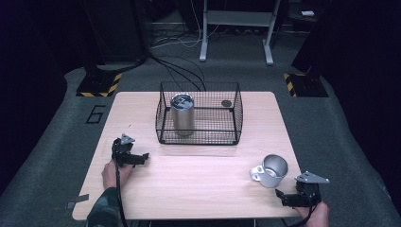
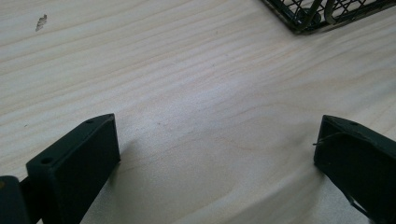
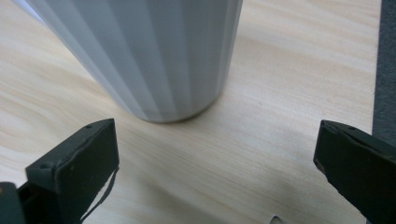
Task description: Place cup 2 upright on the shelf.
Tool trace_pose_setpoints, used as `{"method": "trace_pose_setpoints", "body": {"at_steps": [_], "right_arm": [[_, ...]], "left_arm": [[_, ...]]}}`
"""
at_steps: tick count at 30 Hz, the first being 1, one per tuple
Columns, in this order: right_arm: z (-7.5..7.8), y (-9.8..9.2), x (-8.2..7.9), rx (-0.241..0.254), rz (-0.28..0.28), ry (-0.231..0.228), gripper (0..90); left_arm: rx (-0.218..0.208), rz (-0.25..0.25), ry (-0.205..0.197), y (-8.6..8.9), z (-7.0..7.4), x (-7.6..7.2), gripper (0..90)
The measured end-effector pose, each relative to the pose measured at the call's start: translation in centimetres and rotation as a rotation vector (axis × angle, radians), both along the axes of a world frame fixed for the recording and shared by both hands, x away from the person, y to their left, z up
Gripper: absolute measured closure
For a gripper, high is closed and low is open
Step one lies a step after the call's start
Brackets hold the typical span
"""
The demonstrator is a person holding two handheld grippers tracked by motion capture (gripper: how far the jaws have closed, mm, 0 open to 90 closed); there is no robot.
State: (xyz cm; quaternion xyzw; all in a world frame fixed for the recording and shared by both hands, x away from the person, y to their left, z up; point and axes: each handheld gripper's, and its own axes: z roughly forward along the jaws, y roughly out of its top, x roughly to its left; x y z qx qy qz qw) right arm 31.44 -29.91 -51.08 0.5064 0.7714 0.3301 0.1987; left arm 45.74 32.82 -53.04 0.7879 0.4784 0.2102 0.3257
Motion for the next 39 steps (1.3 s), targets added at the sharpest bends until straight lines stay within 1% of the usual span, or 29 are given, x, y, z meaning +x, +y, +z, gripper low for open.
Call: {"method": "trace_pose_setpoints", "body": {"at_steps": [2, 3, 4, 5, 6, 7, 8, 9, 10, 12, 13, 14, 15, 16, 18, 19, 20, 21, 24, 25, 28, 29, 30, 31, 36, 38, 39], "right_arm": [[1.0, 0.2, -0.3, 0.039, -0.014, -0.008, 0.0], [1.4, 0.2, -0.3, 0.052, -0.012, -0.002, 0.0], [1.9, 0.5, -0.3, 0.068, -0.013, -0.010, 0.0], [2.2, 0.6, -0.3, 0.070, -0.013, -0.016, 0.0], [2.7, 0.8, -0.4, 0.061, -0.007, -0.016, 0.0], [3.4, 1.3, -0.3, 0.067, 0.001, -0.034, 0.0], [3.4, 1.3, -0.3, 0.067, 0.001, -0.034, 0.0], [4.1, 1.8, -0.2, 0.066, 0.003, -0.044, 0.0], [4.1, 1.8, -0.2, 0.066, 0.003, -0.044, 0.0], [4.8, 2.2, 0.0, 0.058, 0.009, -0.053, 0.0], [5.0, 2.4, 0.1, 0.058, 0.009, -0.071, 0.0], [5.2, 2.7, 0.2, 0.062, -0.002, -0.075, 0.0], [5.5, 2.8, 0.4, 0.056, 0.003, -0.078, 0.0], [5.7, 3.1, 0.7, 0.054, 0.007, -0.090, 0.0], [5.8, 3.3, 0.9, 0.048, 0.012, -0.090, 0.0], [5.8, 3.6, 1.1, 0.054, 0.016, -0.099, 0.0], [5.9, 3.8, 1.2, 0.052, 0.019, -0.086, 0.0], [5.9, 4.0, 1.4, 0.046, 0.028, -0.086, 0.0], [6.0, 4.5, 1.9, 0.035, 0.024, -0.087, 0.0], [6.1, 4.6, 2.2, 0.037, 0.018, -0.094, 0.6], [6.1, 4.7, 2.8, 0.020, 0.020, -0.089, 1.7], [6.0, 4.8, 3.1, 0.028, 0.019, -0.080, 2.6], [6.0, 4.7, 3.2, 0.020, 0.023, -0.079, 3.6], [6.0, 4.8, 3.3, 0.029, 0.020, -0.075, 4.1], [5.9, 4.9, 3.4, 0.026, 0.015, -0.078, 4.6], [5.9, 4.8, 3.4, 0.018, 0.022, -0.078, 4.8], [5.9, 4.8, 3.4, 0.025, 0.026, -0.072, 4.9]], "left_arm": [[0.002, -0.001, 0.000, 0.0, 0.0, 0.0, 0.0], [0.000, 0.000, 0.000, 0.0, 0.0, 0.0, 0.0], [-0.001, 0.000, 0.000, 0.0, 0.0, 0.0, 0.0], [0.002, -0.001, 0.000, 0.0, 0.0, 0.0, 0.0], [0.000, 0.000, 0.000, 0.0, 0.0, 0.0, 0.0], [0.001, -0.001, 0.000, 0.0, 0.0, 0.0, 0.0], [0.000, 0.000, 0.000, 0.0, 0.0, 0.0, 0.0], [-0.001, 0.000, 0.000, 0.0, 0.0, 0.0, 0.0], [0.002, -0.001, -0.001, 0.0, 0.0, 0.0, 0.0], [0.001, -0.001, 0.000, 0.0, 0.0, 0.0, 0.0], [0.000, 0.000, 0.000, 0.0, 0.0, 0.0, 0.0], [0.000, 0.000, 0.000, 0.0, 0.0, 0.0, 0.0], [0.000, 0.000, 0.000, 0.0, 0.0, 0.0, 0.0], [0.002, -0.001, 0.000, 0.0, 0.0, 0.0, 0.0], [0.002, -0.001, 0.000, 0.0, 0.0, 0.0, 0.0], [0.003, -0.001, -0.001, 0.0, 0.0, 0.0, 0.0], [0.002, -0.001, 0.000, 0.0, 0.0, 0.0, 0.0], [0.002, -0.001, -0.001, 0.0, 0.0, 0.0, 0.0], [0.003, -0.001, -0.001, 0.0, 0.0, 0.0, 0.0], [-0.001, 0.001, 0.000, 0.0, 0.0, 0.0, 0.0], [0.003, -0.002, 0.000, 0.0, 0.0, 0.0, 0.0], [0.003, -0.001, 0.000, 0.0, 0.0, 0.0, 0.0], [0.003, -0.001, 0.000, 0.0, 0.0, 0.0, 0.0], [0.003, -0.002, 0.000, 0.0, 0.0, 0.0, 0.0], [0.002, -0.001, 0.000, 0.0, 0.0, 0.0, 0.0], [0.008, -0.007, 0.014, 0.1, 0.1, 0.0, 0.0], [0.008, -0.007, 0.013, 0.1, 0.1, 0.0, 0.0]]}}
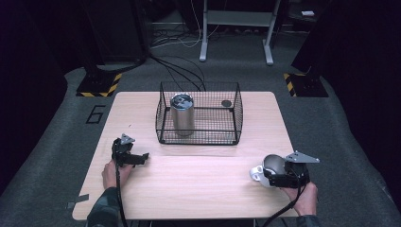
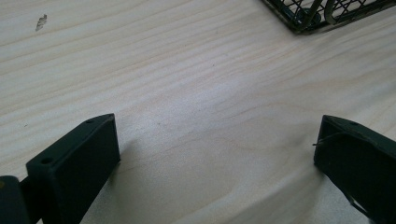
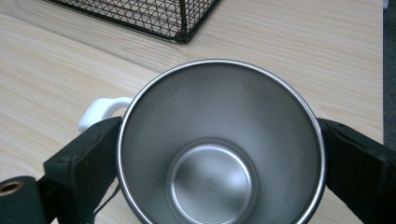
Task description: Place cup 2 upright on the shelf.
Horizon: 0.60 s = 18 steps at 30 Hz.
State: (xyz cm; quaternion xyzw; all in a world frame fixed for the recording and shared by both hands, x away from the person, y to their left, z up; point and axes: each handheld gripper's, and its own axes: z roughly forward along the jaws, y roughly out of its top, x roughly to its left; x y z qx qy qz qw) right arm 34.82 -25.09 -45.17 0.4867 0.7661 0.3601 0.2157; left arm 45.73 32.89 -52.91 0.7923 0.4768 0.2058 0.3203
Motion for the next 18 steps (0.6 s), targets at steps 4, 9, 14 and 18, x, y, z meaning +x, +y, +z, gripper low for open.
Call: {"method": "trace_pose_setpoints", "body": {"at_steps": [4, 9, 14, 18], "right_arm": [[-0.12, 0.02, -0.06, 0.001, 0.000, -0.016, 5.4], [-0.09, -0.08, -0.02, 0.000, 0.005, -0.013, 5.7], [-0.01, 0.17, 0.11, -0.004, 0.015, -0.021, 5.9], [0.28, 0.37, 0.01, -0.008, 0.010, -0.042, 5.9]], "left_arm": [[-0.001, -0.001, 0.001, -0.02, 0.00, -0.02, 0.0], [0.000, 0.003, -0.002, -0.03, -0.01, -0.05, 0.1], [-0.002, 0.004, 0.002, -0.03, 0.00, -0.05, 0.1], [-0.002, 0.004, 0.002, -0.03, 0.00, -0.04, 0.0]]}}
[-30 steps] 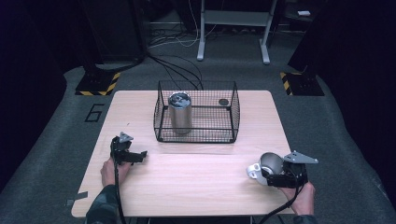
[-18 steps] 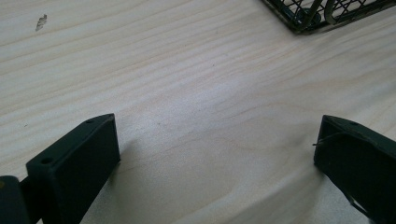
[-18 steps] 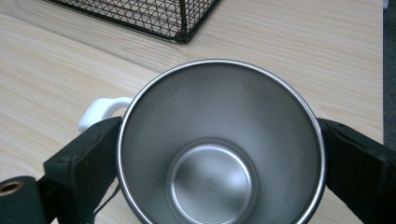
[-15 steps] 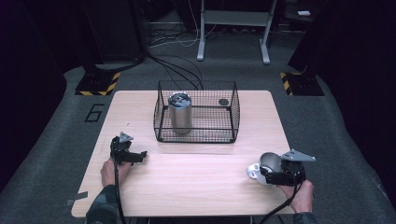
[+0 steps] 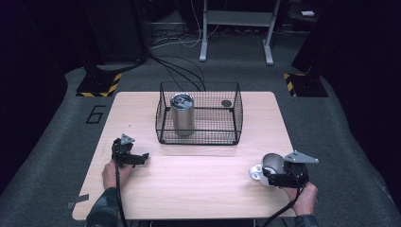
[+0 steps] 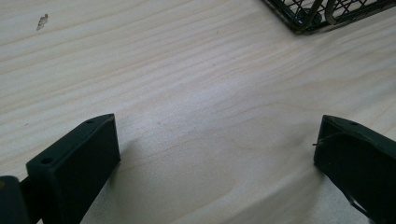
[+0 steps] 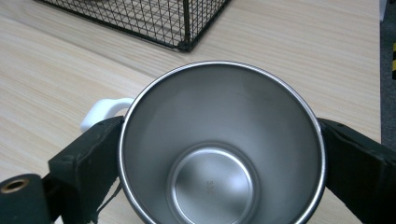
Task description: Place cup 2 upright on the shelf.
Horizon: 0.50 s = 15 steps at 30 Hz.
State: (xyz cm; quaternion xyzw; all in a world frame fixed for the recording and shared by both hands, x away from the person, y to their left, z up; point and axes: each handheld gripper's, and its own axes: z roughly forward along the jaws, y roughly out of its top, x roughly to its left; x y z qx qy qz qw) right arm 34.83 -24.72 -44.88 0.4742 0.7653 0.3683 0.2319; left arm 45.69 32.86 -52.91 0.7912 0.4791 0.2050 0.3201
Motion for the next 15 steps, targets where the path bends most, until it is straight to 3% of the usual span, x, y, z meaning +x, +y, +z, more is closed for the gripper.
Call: {"method": "trace_pose_setpoints", "body": {"at_steps": [4, 15], "right_arm": [[0.6, 0.2, 0.0, 0.019, 0.003, -0.008, 5.9], [2.6, 1.1, 0.3, 0.015, 0.014, -0.042, 5.9]], "left_arm": [[0.000, 0.000, 0.000, 0.0, 0.0, 0.0, 0.0], [-0.001, 0.002, 0.000, 0.0, 0.0, 0.0, 0.0]]}}
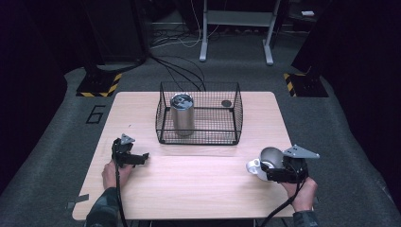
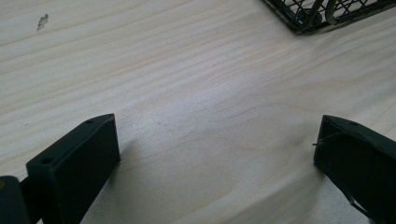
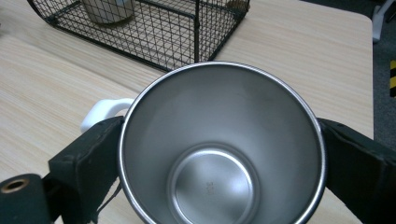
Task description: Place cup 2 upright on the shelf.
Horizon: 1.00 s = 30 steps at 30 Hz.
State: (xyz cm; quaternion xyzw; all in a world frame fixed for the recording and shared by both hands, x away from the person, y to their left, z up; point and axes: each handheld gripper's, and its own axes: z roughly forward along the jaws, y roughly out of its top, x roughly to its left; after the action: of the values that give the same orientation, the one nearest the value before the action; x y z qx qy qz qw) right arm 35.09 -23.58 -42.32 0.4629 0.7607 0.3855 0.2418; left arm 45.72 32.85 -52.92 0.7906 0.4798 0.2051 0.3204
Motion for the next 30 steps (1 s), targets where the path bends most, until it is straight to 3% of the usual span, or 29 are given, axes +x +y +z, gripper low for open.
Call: {"method": "trace_pose_setpoints", "body": {"at_steps": [30], "right_arm": [[3.1, 3.4, 2.2, 0.017, 0.089, -0.012, 5.9]], "left_arm": [[-0.001, 0.007, -0.007, 0.0, 0.0, 0.1, 0.0]]}}
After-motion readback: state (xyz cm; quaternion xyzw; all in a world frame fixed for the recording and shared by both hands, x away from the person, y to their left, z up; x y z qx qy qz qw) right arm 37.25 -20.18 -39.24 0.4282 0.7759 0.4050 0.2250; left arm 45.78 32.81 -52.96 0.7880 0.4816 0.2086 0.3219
